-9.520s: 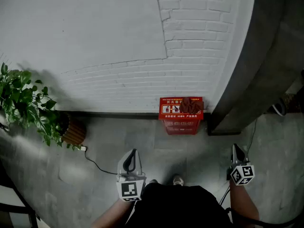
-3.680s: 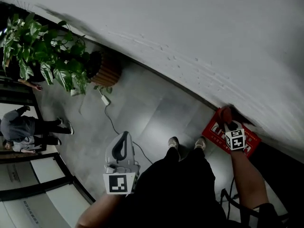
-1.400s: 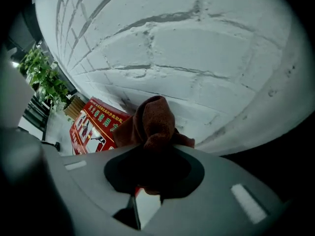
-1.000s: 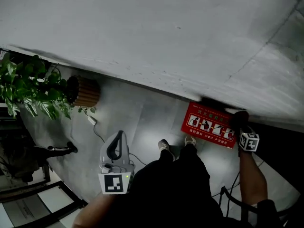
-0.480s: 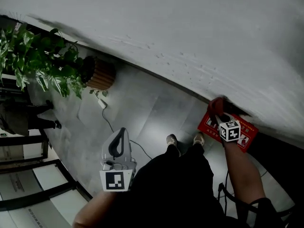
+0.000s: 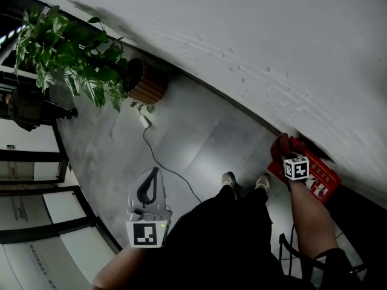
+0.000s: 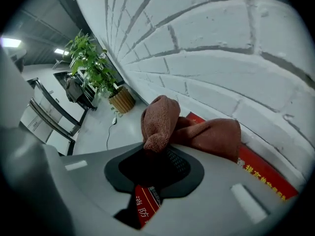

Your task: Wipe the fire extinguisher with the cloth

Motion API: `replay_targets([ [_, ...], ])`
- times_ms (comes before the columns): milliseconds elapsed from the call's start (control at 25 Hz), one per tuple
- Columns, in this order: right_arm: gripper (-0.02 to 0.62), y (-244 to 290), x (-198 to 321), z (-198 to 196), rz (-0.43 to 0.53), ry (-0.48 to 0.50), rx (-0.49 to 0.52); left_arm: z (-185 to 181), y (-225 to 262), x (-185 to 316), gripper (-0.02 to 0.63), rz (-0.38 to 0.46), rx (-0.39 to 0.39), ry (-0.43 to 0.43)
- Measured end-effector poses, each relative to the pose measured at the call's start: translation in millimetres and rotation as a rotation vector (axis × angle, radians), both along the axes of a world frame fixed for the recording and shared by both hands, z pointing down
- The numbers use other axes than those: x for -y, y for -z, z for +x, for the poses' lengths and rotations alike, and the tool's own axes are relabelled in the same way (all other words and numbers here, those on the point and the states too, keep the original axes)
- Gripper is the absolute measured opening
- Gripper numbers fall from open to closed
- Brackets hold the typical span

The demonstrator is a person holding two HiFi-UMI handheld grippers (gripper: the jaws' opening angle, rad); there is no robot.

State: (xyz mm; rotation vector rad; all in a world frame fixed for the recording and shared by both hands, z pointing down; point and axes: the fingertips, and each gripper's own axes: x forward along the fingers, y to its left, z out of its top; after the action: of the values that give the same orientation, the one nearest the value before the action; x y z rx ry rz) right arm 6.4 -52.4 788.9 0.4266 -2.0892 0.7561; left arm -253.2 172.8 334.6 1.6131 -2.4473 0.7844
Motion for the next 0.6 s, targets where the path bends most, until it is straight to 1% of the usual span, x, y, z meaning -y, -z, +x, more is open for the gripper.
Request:
replay_targets([
  [120, 0.067, -6, -7, 8, -0.019, 0.008, -0.002, 5, -2, 1, 0.000, -0.001, -0.022, -0.020],
  [200, 0.066, -5, -8, 15, -0.017, 0.000, -0.022, 9, -4, 9, 0.000, -0.006, -0.030, -0.053],
  [280, 0.067, -2, -5, 29, -0.003, -0.020, -0.055, 19, -10, 29, 0.000, -0.003, -0.032, -0.122],
  [360, 0.066, 0, -3, 48, 0.005, -0.045, -0.081, 35, -15, 59, 0.000, 0.019, -0.033, -0.213],
  [480, 0.066, 3, -1, 78, 0.008, -0.091, -0.117, 68, -29, 106, 0.000, 0.023, -0.047, -0.337],
  [600, 0.066, 5, -1, 101, 0.001, -0.138, -0.135, 104, -43, 151, 0.000, 0.024, -0.083, -0.440],
])
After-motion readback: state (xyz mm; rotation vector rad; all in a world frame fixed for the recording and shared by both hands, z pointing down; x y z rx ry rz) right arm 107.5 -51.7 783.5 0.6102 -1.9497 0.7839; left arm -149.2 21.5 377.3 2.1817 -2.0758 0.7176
